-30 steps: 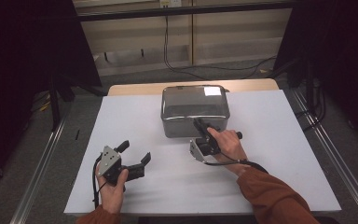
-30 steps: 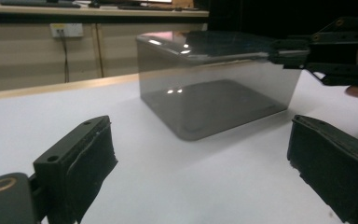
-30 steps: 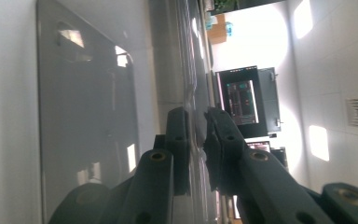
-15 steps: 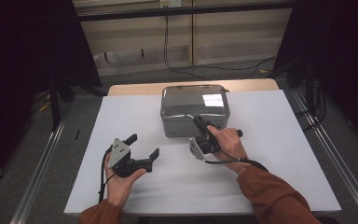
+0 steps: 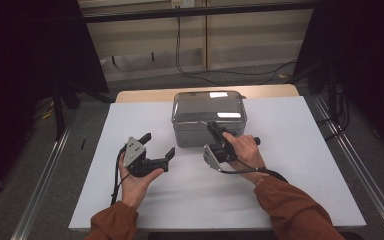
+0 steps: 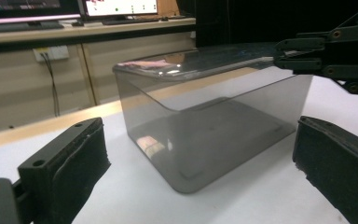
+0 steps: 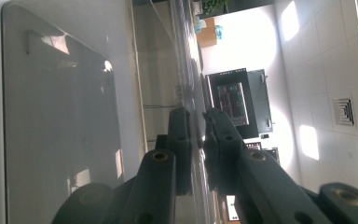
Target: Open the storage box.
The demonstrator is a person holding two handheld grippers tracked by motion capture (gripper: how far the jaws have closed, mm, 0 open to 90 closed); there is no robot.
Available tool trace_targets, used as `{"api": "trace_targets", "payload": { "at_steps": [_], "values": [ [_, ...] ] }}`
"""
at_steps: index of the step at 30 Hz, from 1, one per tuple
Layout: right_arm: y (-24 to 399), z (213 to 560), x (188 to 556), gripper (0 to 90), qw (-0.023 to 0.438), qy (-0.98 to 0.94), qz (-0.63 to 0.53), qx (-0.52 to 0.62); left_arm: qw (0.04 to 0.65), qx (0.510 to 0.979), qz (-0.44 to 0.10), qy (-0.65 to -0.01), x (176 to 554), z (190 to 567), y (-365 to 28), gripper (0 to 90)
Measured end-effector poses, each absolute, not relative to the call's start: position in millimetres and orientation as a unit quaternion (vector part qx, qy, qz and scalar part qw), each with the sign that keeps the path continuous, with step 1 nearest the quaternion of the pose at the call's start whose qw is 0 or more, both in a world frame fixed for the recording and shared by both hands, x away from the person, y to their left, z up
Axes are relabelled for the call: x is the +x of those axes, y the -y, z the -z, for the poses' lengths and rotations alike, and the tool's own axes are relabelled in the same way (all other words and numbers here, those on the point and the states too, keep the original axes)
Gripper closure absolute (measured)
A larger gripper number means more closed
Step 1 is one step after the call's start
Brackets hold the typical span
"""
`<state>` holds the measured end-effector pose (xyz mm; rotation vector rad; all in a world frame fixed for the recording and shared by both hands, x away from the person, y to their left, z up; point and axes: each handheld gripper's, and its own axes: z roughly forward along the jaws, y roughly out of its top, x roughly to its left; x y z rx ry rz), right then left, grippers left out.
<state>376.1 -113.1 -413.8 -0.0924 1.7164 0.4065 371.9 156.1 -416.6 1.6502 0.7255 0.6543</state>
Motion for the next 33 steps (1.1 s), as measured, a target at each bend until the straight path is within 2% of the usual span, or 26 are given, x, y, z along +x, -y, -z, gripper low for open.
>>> {"api": "trace_targets", "payload": {
  "at_steps": [14,25,33],
  "values": [
    [114,407,378,81.5,0.637,-0.748,-0.184,-0.036,0.574,0.704,-0.273,-0.317,400,419,-144,3.7],
    [113,399,381,82.1,0.642,-0.743,-0.185,-0.036,0.577,0.691,-0.293,-0.322,426,408,-138,4.2],
    [114,394,383,82.1,0.643,-0.741,-0.19,-0.031,0.564,0.701,-0.308,-0.309,446,411,-129,5.2]
  ]
}}
